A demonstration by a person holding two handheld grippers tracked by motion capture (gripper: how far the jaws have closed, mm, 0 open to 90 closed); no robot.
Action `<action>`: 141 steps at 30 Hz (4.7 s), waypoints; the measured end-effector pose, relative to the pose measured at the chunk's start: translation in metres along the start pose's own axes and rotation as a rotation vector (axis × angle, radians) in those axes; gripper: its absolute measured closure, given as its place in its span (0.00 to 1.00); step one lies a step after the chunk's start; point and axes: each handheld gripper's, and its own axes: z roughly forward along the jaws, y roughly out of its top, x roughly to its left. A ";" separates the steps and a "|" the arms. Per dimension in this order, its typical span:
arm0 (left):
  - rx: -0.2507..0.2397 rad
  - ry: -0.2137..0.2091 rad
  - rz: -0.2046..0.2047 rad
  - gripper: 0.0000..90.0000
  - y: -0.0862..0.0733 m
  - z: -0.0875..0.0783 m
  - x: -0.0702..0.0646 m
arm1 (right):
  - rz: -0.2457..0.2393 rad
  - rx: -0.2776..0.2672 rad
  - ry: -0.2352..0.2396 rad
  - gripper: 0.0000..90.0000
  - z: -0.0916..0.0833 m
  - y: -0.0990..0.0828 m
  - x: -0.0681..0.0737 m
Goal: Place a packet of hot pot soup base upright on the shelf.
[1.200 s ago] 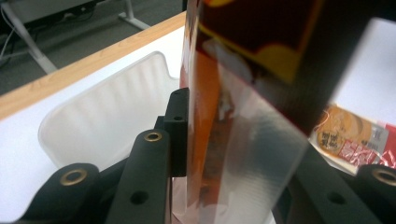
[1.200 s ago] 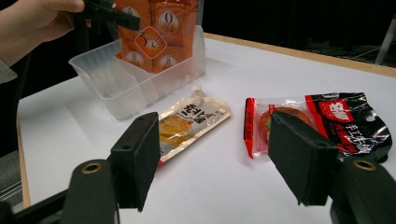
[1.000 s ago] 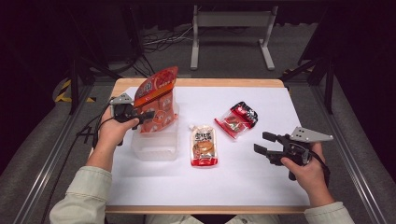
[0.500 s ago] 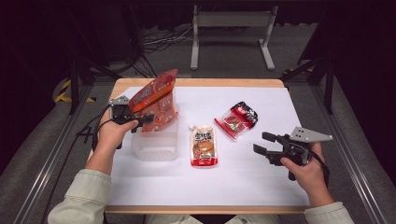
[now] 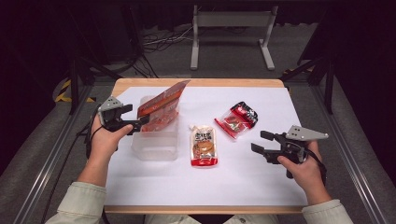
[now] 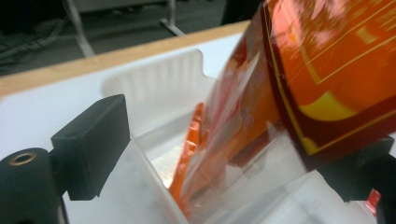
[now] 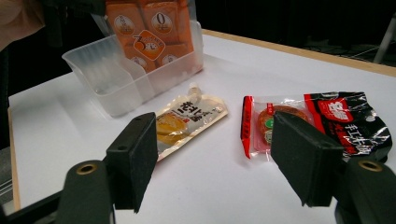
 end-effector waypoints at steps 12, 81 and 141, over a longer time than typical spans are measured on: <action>-0.069 0.127 -0.137 0.19 -0.005 -0.005 0.032 | 0.000 0.005 0.003 0.36 0.000 -0.001 -0.001; -0.035 -0.141 0.006 0.12 -0.065 -0.081 -0.043 | 0.134 0.134 -0.219 0.26 0.080 0.018 -0.112; -0.011 -0.181 -0.008 0.12 -0.084 -0.065 -0.042 | 0.084 0.314 -0.258 0.95 0.127 -0.010 -0.129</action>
